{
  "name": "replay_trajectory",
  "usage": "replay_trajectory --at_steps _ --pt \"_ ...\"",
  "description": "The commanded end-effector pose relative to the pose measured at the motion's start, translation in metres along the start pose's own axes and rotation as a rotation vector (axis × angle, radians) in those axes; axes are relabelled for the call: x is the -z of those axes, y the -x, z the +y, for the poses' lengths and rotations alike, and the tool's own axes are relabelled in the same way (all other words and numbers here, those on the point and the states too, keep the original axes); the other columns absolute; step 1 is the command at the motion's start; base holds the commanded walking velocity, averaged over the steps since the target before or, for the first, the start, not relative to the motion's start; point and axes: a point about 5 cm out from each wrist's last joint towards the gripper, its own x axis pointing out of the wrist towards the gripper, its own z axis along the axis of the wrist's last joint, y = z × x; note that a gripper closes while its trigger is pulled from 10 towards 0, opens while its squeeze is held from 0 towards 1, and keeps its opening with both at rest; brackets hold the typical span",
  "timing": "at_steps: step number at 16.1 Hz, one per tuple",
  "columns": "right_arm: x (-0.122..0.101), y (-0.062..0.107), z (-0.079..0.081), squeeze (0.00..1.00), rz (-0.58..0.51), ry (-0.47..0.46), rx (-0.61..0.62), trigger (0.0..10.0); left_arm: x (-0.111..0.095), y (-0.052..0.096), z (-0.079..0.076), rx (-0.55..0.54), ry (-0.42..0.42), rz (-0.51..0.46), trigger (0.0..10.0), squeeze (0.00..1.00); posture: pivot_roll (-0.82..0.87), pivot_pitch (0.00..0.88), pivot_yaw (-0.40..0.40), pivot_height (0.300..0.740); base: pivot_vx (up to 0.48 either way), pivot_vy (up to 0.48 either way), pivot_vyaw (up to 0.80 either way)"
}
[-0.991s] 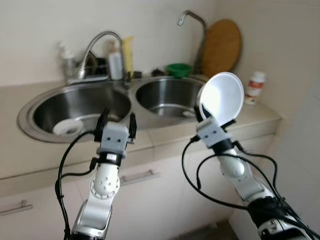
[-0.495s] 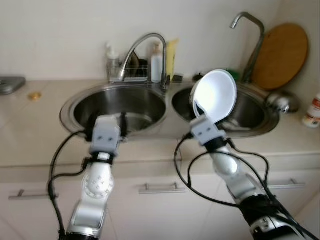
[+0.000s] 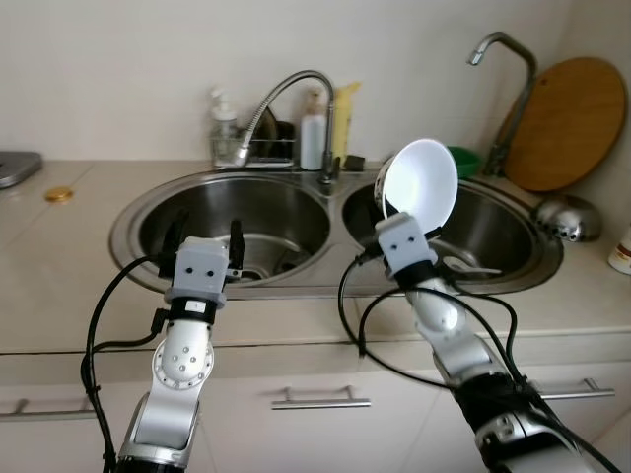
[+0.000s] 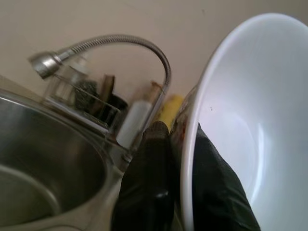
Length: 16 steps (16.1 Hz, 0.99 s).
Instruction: Kitchen organization
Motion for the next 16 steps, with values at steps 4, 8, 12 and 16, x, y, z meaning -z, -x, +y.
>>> replay_trajectory --at_steps 4,8,12,16 --pt "0.002 -0.020 -0.015 0.00 0.094 -0.190 0.038 2.4 -0.007 -0.003 -0.007 0.018 0.011 -0.024 10.0 0.00 0.06 0.000 -0.034 0.740 0.196 0.000 0.00" --pt "0.011 -0.038 -0.021 0.00 0.241 -0.524 0.094 10.0 -0.007 -0.004 -0.010 0.023 0.015 -0.025 10.0 0.00 0.07 0.000 -0.043 0.740 0.000 0.000 0.00" --pt "0.025 -0.041 -0.029 0.00 0.388 -0.783 0.212 10.0 -0.007 -0.002 -0.010 0.024 0.013 -0.022 10.0 0.00 0.09 0.000 -0.051 0.740 0.000 0.000 0.00" --pt "0.045 -0.029 -0.034 0.00 0.545 -0.891 0.294 10.0 -0.006 -0.002 -0.009 0.019 0.010 -0.016 10.0 0.00 0.10 0.000 -0.058 0.740 0.000 0.000 0.00"
